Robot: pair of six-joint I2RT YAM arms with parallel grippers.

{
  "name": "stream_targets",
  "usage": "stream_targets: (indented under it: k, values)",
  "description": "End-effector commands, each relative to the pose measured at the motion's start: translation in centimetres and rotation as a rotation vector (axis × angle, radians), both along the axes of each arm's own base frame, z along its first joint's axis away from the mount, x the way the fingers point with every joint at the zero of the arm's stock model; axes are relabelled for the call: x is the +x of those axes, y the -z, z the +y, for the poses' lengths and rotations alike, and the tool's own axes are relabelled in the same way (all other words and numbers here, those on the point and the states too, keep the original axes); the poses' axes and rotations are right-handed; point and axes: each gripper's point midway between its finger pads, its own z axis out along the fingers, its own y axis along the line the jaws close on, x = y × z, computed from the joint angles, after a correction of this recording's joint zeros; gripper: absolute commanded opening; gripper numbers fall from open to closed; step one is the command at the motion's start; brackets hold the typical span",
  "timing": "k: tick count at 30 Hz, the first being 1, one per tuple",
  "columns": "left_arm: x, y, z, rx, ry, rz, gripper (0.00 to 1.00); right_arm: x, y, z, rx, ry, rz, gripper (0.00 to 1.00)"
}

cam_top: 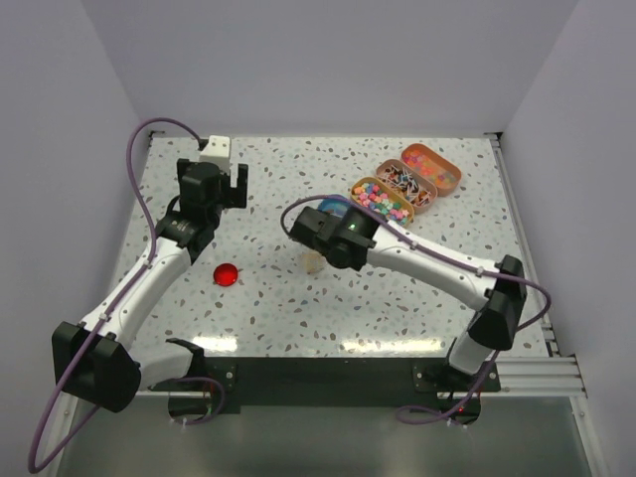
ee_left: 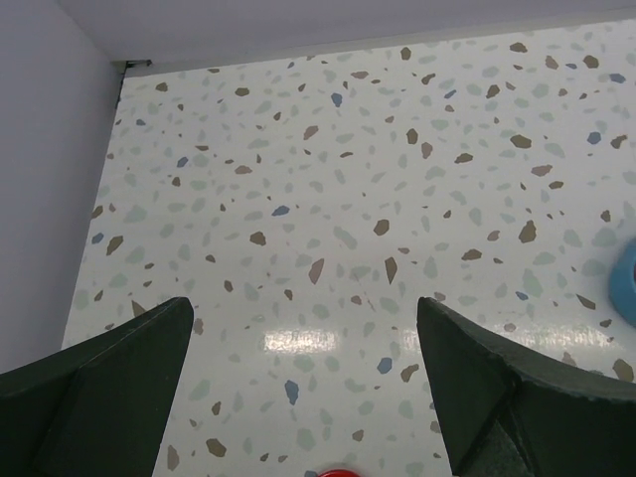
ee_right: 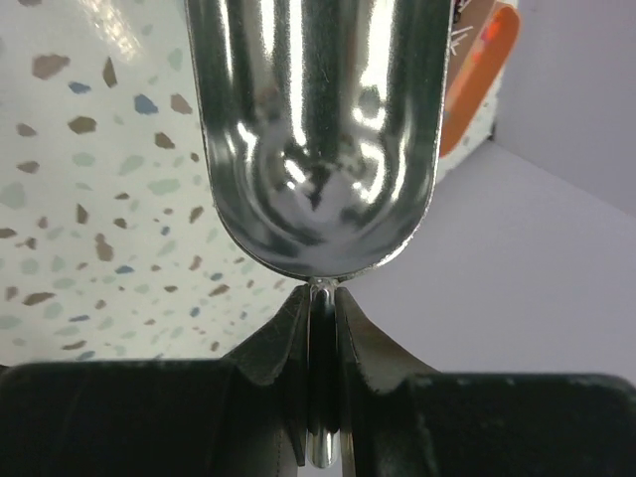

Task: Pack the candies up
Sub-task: Place the fake candies in the packing bottle, then adjust the spatula.

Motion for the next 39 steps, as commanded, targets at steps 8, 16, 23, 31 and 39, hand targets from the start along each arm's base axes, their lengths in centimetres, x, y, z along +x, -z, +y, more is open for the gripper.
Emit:
stream_targets:
  k: [8,16,23,31,39]
  values:
    - [-0.8,-3.5,-9.6,-0.307,0.467,-0.059,0.98,0.1,1.4,0.4,0.623,0.013,0.113,0.0]
    - [-2.7,-6.0,-15.9,-0.535,0.777,-0.006,0.88,0.5,2.2,0.7,0.814,-0.012,0.132,0.0]
    - [-4.7,-4.4,-19.8,-0.69,0.959,0.18,0.8,0.4,2.9,1.0,0.907,-0.059,0.159,0.0]
    - [-5.8,-1.8,-22.9,-0.693,1.003,0.313,0.73,0.4,2.7,1.4,0.993,-0.095,0.156,0.0]
    - [-4.9,-0.1,-23.3,-0.709,0.964,0.367,0.62,0.2,2.5,1.8,1.034,-0.118,0.157,0.0]
